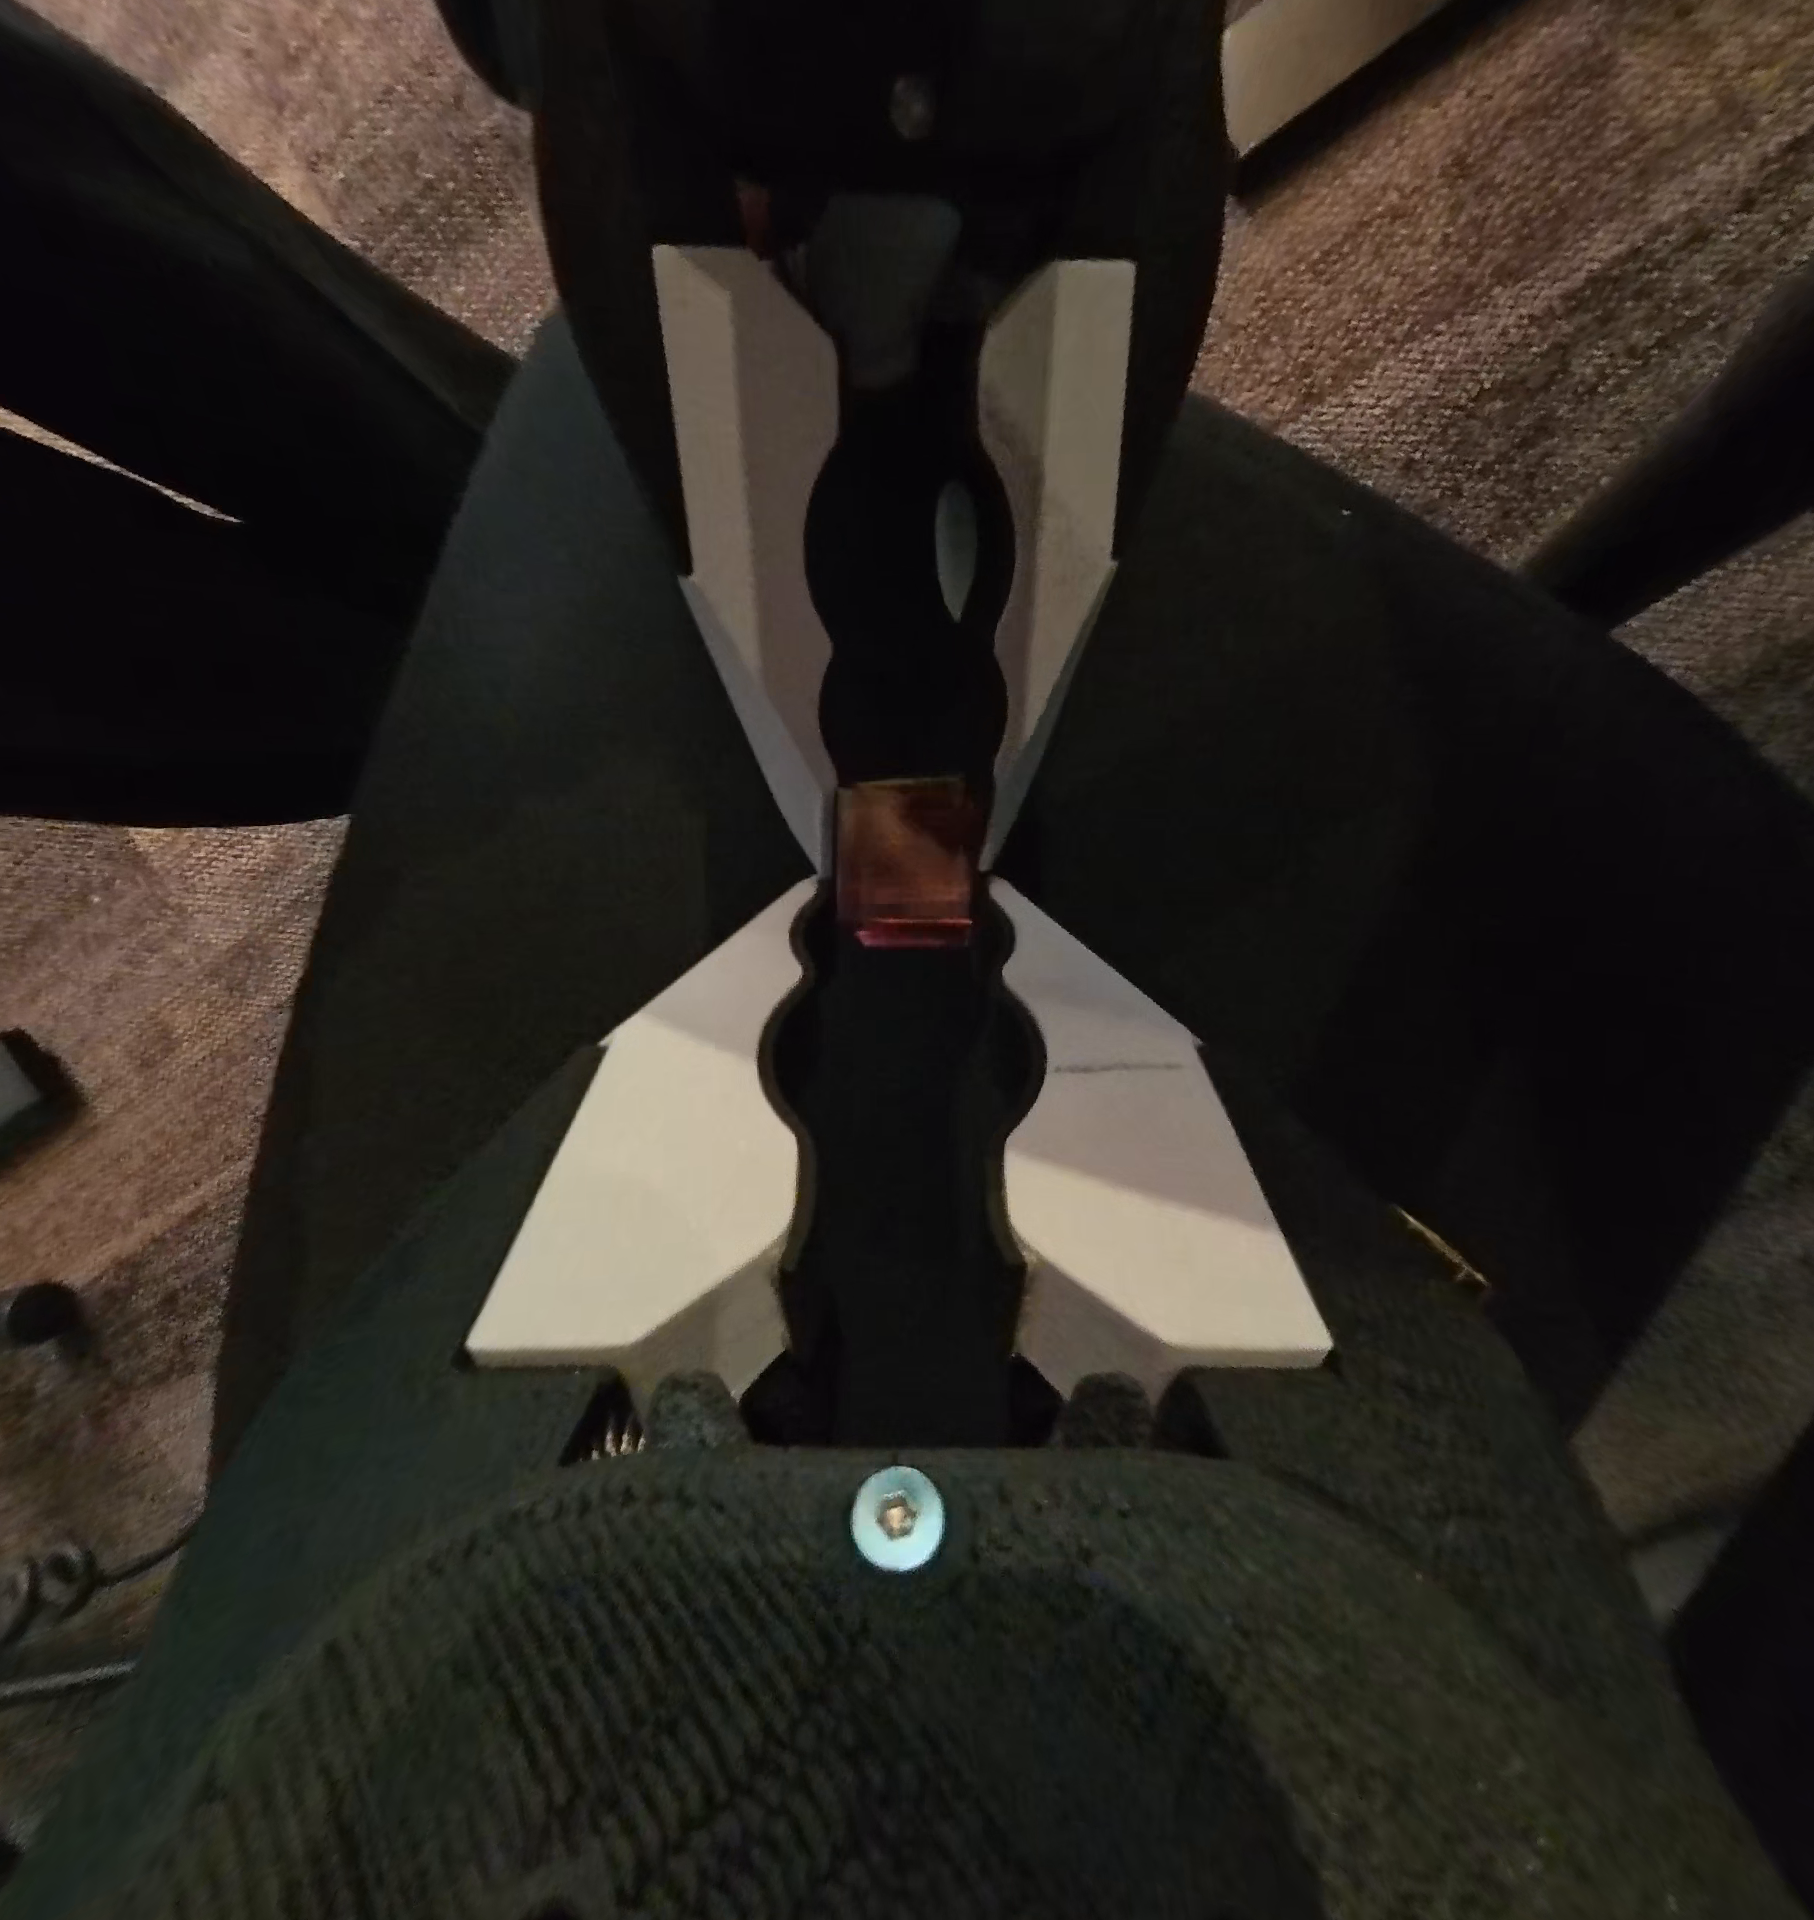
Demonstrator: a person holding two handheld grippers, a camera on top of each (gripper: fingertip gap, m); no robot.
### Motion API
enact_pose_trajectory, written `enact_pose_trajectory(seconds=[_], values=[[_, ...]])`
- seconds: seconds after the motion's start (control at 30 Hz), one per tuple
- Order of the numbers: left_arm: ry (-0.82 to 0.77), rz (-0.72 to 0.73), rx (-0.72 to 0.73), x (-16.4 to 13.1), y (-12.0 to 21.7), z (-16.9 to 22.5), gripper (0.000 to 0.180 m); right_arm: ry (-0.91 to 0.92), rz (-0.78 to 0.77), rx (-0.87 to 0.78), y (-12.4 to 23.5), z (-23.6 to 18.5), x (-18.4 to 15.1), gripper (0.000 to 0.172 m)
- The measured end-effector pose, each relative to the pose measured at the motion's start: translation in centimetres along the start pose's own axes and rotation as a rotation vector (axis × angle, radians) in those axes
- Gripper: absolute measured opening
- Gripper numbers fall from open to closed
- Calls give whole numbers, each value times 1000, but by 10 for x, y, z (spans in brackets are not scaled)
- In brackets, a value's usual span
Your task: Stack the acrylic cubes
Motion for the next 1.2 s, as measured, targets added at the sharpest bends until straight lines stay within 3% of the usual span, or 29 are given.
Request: enact_pose_trajectory(seconds=[0.13,0.33,0.37,0.47,0.57,0.63,0.7,0.8,0.9,1.03,1.2], values=[[1,53,0,10,-6,6,29,-3,18,9,7,-2,3,27],[-3,99,42,20,-9,9,29,-61,43,-29,25,3,-1,46],[-4,96,46,20,-9,10,29,-109,50,-48,31,9,-6,53],[-5,84,54,18,-7,13,28,-406,126,-200,40,53,-32,52],[-1,66,64,15,-2,19,28,-649,86,-452,15,102,-84,52],[8,52,72,11,2,24,28,-666,35,-568,-7,120,-107,62],[28,40,76,8,6,30,29,-596,-40,-609,-26,130,-121,67],[63,16,49,0,8,45,29,-528,-153,-520,-53,130,-134,61],[28,-3,44,-5,9,62,28,-592,-132,-438,-59,129,-131,28],[54,14,63,-8,8,77,28,-599,-110,-477,-42,118,-118,27],[52,25,115,9,22,113,28,-549,-104,-503,10,63,-79,27]])
Point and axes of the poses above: each gripper's, where its closed fingertips meet, y back along the fingers, x out of its top, z = x × y across the jaws, the point moved 3 cm from there along y, back along the fingers, and after that the axes turned 14 degrees about -x, right-handed, at the moved point
